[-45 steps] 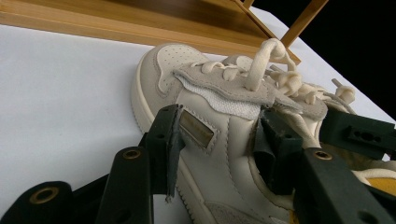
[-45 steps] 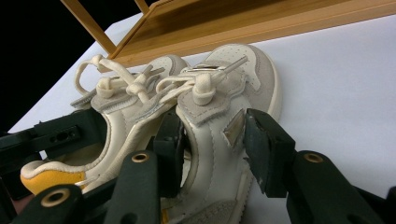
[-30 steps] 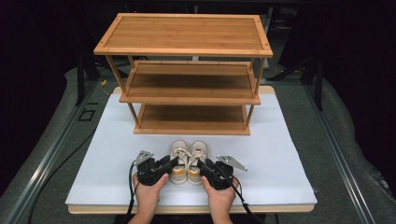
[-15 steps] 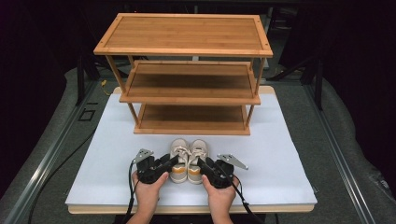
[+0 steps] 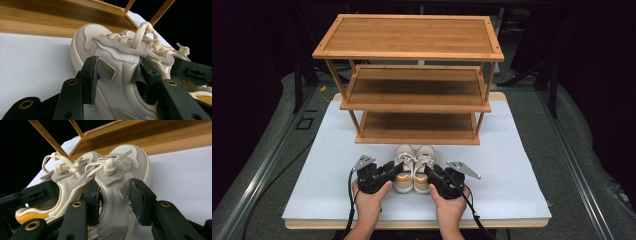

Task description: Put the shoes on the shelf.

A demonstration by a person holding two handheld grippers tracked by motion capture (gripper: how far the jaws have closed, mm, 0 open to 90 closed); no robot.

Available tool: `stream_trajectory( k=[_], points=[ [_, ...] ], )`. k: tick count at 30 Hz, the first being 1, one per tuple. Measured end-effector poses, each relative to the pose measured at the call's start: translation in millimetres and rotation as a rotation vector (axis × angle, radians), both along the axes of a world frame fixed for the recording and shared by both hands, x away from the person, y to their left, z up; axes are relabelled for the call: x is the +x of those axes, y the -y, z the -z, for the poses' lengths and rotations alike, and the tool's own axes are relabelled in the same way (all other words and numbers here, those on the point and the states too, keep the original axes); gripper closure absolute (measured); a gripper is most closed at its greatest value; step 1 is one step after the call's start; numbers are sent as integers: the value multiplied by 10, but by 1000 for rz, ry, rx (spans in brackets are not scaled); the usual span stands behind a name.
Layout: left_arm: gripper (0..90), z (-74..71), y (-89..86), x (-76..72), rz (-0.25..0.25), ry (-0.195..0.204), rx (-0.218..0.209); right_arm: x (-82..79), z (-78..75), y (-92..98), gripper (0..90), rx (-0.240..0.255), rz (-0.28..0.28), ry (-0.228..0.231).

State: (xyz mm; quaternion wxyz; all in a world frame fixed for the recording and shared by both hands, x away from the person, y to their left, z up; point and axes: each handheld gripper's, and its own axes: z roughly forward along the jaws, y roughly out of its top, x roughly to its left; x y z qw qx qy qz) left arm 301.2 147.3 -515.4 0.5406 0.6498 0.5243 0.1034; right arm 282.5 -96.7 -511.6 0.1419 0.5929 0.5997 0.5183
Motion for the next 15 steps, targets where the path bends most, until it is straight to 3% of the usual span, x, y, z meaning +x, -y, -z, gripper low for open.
stream_trajectory(
  k=[6,8,9,15],
  points=[
    [556,-125,-5,10,5,15,-2,4,-137,-3,609,0,3,30],
    [556,-172,-6,16,6,17,-6,-6,-170,10,609,-13,-8,11],
    [556,-197,-7,20,8,18,-8,2,-187,0,609,-7,6,31],
    [556,-319,-13,30,13,26,-11,0,-322,13,609,-11,-6,33]
  ],
)
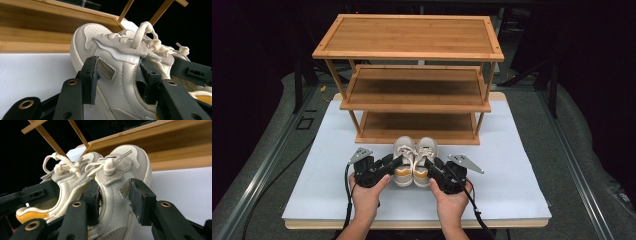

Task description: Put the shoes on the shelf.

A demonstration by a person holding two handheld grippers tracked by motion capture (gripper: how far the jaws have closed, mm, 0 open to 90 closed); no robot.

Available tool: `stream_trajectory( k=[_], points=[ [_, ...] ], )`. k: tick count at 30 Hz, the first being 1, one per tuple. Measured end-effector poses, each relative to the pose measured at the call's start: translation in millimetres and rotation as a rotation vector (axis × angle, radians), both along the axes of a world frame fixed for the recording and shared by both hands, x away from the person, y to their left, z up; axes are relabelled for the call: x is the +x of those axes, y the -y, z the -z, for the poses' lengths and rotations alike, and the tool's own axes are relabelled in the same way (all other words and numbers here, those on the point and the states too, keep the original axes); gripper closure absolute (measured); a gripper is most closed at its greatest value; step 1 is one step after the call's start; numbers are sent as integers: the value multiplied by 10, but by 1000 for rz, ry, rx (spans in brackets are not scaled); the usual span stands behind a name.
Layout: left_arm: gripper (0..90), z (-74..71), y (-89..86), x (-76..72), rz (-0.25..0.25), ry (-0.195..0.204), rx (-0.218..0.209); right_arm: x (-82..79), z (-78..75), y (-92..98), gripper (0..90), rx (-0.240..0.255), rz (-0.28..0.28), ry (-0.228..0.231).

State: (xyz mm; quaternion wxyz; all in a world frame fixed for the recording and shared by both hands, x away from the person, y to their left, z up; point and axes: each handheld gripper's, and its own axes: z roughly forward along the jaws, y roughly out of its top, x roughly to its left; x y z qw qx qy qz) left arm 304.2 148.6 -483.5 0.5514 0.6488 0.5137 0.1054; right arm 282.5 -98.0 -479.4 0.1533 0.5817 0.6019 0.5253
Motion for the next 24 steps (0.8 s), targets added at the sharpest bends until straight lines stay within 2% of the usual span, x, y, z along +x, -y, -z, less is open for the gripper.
stream_trajectory(
  k=[4,7,16,17,18,23,24],
  points=[
    [556,-55,-1,6,-3,-1,-7,14,-81,-23,609,-2,13,23],
    [556,-142,1,16,-6,-1,-11,13,-158,-24,609,-17,20,16],
    [556,-325,16,29,-8,4,-7,23,-319,-23,610,-14,23,33],
    [556,-345,21,29,-8,2,-9,22,-357,-4,610,-19,9,24],
    [556,-364,24,31,-8,5,-8,27,-368,-11,610,-13,23,33],
    [556,-454,30,28,-10,16,-10,22,-448,1,610,-9,12,35],
    [556,-477,27,26,-8,16,-13,28,-455,-6,610,-2,20,50]
  ],
)
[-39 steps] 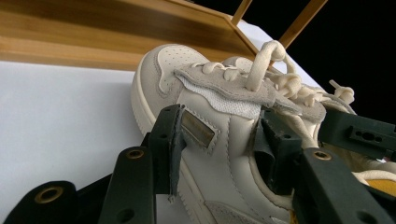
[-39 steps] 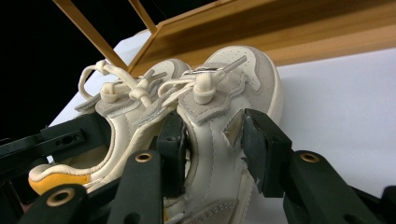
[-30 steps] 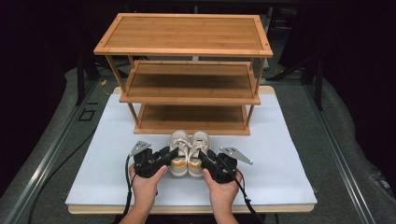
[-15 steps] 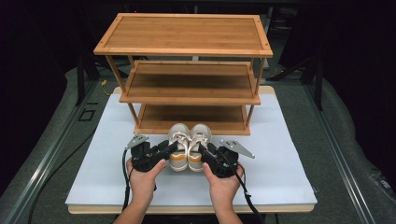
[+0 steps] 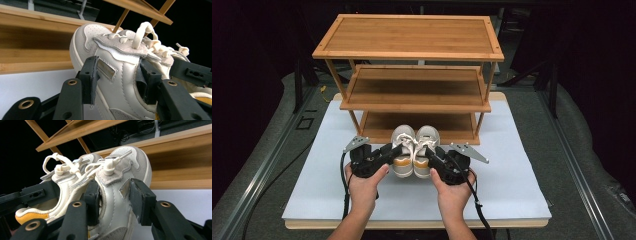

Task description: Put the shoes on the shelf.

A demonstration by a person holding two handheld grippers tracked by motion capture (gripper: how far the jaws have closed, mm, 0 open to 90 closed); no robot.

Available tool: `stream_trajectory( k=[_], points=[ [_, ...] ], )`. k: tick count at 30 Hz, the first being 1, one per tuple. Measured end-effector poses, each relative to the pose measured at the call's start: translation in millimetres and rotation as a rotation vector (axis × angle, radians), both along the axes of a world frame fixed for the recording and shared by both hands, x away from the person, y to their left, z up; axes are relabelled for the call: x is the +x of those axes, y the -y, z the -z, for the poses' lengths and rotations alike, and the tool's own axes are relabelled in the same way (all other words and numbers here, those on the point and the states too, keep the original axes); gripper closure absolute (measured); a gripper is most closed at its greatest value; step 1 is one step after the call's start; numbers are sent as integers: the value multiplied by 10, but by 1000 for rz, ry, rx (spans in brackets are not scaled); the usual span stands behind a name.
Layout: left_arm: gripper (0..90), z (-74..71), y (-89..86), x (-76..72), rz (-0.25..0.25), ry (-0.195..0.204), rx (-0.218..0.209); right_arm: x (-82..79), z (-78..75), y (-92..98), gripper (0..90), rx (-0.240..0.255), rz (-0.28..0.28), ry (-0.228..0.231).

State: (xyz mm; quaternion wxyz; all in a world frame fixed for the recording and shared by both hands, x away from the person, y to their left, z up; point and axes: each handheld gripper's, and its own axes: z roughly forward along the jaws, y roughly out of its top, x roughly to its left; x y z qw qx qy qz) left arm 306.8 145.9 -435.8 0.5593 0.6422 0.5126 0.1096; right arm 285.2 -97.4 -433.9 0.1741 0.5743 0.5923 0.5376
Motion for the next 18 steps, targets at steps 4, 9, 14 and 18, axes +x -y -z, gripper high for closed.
stream_trajectory(
  k=[4,9,14,18],
  points=[
    [556,-76,-5,-6,3,10,6,-24,-77,6,610,-4,-7,-7],
    [556,-187,9,-25,9,10,22,-38,-147,5,610,20,4,11],
    [556,-273,22,-47,17,23,26,-89,-240,32,610,4,-1,-4],
    [555,-342,23,-58,13,35,26,-92,-295,20,610,17,12,32]
  ],
)
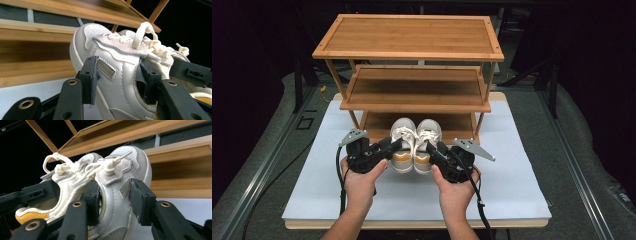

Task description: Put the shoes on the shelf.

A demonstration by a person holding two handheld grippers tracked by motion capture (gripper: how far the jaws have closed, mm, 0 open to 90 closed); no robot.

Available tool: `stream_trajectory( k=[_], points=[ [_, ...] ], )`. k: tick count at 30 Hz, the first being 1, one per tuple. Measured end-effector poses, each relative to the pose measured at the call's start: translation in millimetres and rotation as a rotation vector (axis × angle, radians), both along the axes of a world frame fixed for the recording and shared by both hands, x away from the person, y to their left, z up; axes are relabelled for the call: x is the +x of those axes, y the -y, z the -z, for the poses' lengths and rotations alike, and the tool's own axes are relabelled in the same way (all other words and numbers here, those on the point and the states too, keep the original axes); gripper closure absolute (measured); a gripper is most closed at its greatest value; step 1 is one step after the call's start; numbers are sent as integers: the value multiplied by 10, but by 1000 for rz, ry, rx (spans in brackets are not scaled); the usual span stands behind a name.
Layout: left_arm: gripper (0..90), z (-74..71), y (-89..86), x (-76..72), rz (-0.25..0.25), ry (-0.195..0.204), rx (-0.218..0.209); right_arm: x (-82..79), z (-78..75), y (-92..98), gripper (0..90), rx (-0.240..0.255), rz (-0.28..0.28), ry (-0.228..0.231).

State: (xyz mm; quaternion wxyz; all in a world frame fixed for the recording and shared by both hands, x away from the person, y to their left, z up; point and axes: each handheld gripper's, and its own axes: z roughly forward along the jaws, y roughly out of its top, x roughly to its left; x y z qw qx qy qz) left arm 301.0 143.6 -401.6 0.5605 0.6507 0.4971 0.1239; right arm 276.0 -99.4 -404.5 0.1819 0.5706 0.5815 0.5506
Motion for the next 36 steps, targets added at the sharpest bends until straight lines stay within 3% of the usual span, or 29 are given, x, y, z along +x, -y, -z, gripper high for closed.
stream_trajectory(
  k=[4,9,16,20,36],
  points=[
    [555,-40,-10,5,-2,5,2,-6,-51,6,610,-13,-13,-15],
    [555,-93,-18,33,-4,6,3,32,-97,-29,611,-8,-6,13],
    [555,-164,-42,86,-3,6,-15,66,-177,-28,610,-20,-6,4],
    [555,-201,-51,111,-7,14,-15,107,-201,-46,610,-4,-7,28],
    [554,-307,-47,217,-4,17,-20,219,-329,-33,609,-21,-22,34]
  ],
)
